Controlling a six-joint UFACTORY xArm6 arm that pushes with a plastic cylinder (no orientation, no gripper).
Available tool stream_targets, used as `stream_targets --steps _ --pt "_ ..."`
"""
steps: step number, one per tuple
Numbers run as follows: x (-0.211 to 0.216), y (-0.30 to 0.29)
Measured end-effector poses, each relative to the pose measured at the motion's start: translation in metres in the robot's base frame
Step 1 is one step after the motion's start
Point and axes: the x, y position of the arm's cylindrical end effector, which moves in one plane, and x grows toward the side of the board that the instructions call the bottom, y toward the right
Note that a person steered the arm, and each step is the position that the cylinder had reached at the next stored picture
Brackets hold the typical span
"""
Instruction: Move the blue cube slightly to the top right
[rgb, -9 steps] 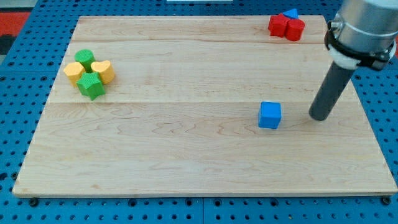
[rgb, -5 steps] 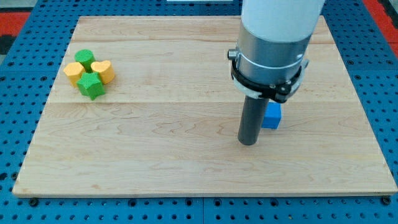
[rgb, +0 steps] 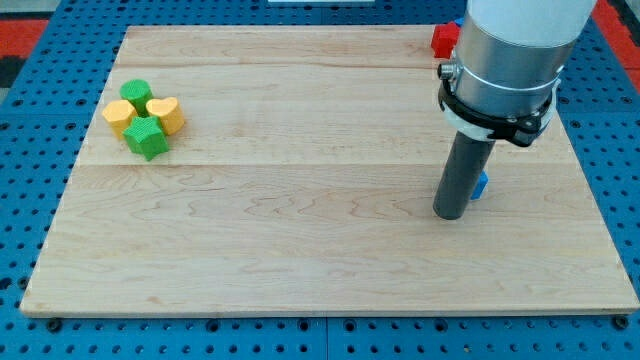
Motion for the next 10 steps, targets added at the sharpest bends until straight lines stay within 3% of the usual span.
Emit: stream_targets --steps 3,7,10 --pt "-0.053 0.003" --pt "-0.043 0.061" --pt "-0.066 0.067"
